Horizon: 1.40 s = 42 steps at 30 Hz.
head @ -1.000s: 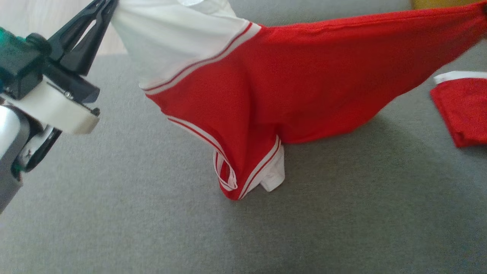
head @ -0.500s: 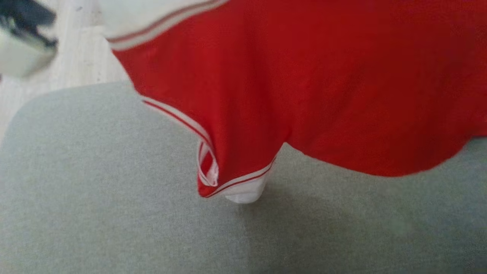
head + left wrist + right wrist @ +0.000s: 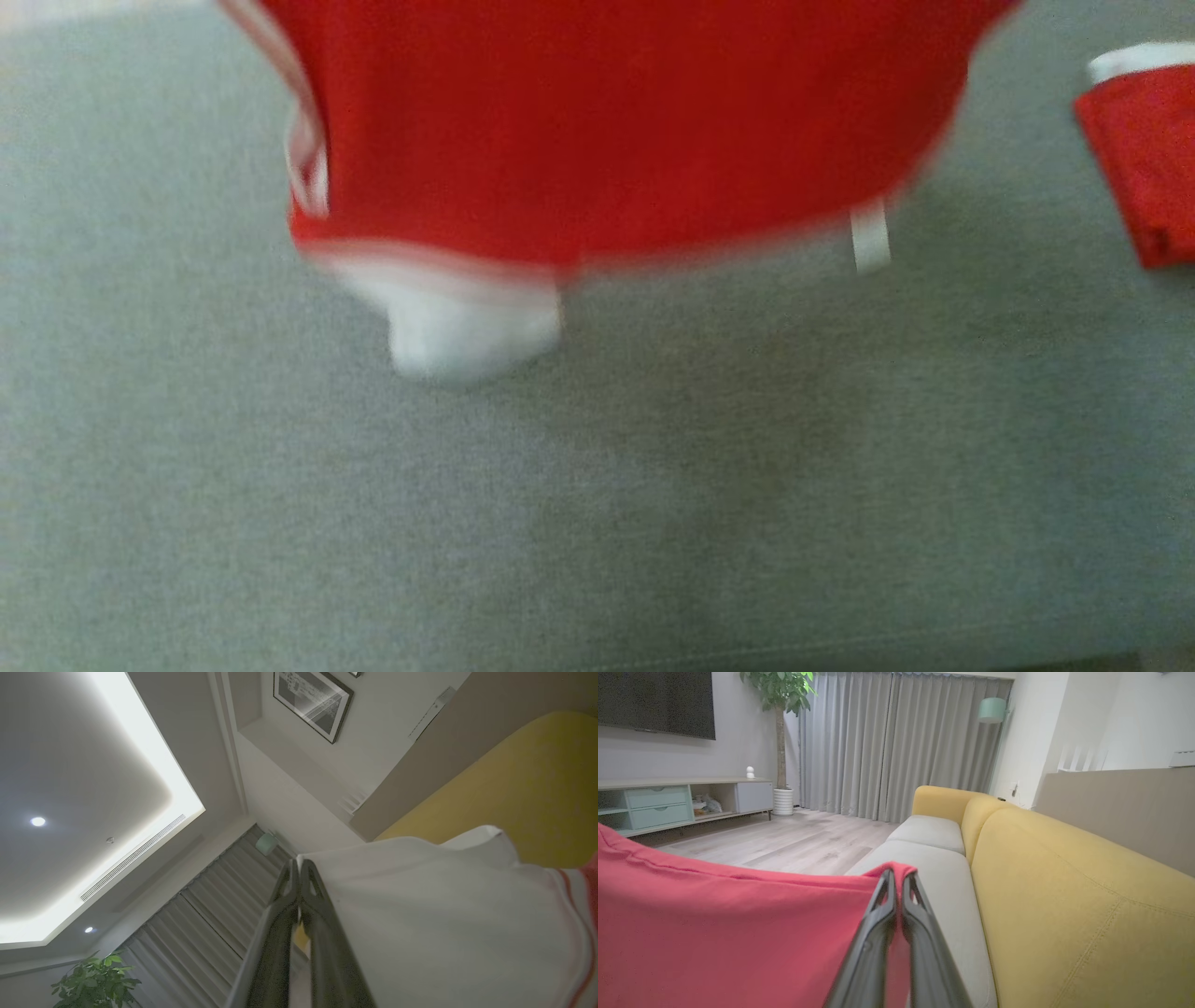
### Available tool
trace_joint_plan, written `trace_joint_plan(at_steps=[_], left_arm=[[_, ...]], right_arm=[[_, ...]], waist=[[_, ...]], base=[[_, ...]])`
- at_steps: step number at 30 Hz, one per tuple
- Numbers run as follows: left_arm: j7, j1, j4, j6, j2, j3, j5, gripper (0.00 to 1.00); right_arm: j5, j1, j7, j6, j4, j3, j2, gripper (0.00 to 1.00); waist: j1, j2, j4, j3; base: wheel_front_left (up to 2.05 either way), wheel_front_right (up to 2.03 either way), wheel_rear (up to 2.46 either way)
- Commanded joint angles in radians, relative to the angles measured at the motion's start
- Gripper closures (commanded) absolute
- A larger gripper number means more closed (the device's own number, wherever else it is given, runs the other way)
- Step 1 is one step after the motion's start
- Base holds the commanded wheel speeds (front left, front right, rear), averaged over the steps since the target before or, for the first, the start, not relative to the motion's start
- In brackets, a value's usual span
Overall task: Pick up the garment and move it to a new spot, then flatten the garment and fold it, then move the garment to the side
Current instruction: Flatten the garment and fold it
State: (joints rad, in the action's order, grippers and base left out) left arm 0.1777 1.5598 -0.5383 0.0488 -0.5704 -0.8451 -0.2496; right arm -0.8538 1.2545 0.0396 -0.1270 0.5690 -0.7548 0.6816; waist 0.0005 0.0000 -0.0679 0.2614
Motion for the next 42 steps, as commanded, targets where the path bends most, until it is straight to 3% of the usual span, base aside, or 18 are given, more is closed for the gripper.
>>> trace_joint_plan(at_steps=[1,5,8,12,17,27,33,38,42], left_arm=[[0.031,0.122,-0.025,-0.031,-0.008,0.047,0.023,1.0],[0.077,0.232,-0.097,-0.087,0.042,0.061,0.075,1.0],[0.083,0.239,-0.087,-0.075,0.043,0.056,0.087,1.0],[0.084,0.125,0.027,-0.032,-0.014,0.04,0.083,1.0],[0.084,-0.052,0.139,-0.036,-0.062,0.029,0.062,1.0],[0.084,-0.609,0.439,-0.112,-0.206,-0.051,0.01,1.0],[0.069,-0.901,0.57,-0.177,-0.3,-0.114,-0.067,1.0],[0.041,-1.077,0.682,-0.238,-0.331,-0.158,-0.138,1.0],[0.026,-1.156,0.73,-0.261,-0.347,-0.184,-0.17,1.0]], right_arm=[[0.031,0.066,0.04,-0.004,0.016,0.032,0.001,1.0],[0.102,0.176,0.134,-0.004,0.101,0.063,-0.016,1.0],[0.125,0.196,0.154,-0.004,0.121,0.03,-0.013,1.0],[0.095,0.164,0.16,-0.004,0.145,-0.023,0.013,1.0],[0.06,0.096,0.174,-0.004,0.168,-0.057,0.03,1.0],[-0.042,-0.263,0.22,-0.004,0.156,-0.068,0.063,1.0],[-0.017,-0.529,0.222,-0.004,0.059,0.057,0.086,1.0],[0.045,-0.757,0.222,-0.004,-0.017,0.186,0.08,1.0],[0.072,-0.92,0.222,-0.004,-0.08,0.251,0.066,1.0]], waist=[[-0.0005,0.0,0.027,0.106],[-0.0005,0.0,0.044,0.154],[-0.0005,0.0,0.052,0.171],[-0.0005,0.0,0.076,0.216],[-0.0005,0.0,0.102,0.233],[-0.0005,0.0,0.125,0.121],[-0.0005,0.0,0.118,0.025],[-0.0005,0.0,0.115,-0.035],[-0.0005,0.0,0.114,-0.062]], base=[[0.0,0.0,0.0],[0.0,0.0,0.0],[0.0,0.0,0.0],[0.0,0.0,0.0],[0.0,0.0,0.0],[0.0,0.0,0.0],[0.0,0.0,0.0],[0.0,0.0,0.0],[0.0,0.0,0.0]])
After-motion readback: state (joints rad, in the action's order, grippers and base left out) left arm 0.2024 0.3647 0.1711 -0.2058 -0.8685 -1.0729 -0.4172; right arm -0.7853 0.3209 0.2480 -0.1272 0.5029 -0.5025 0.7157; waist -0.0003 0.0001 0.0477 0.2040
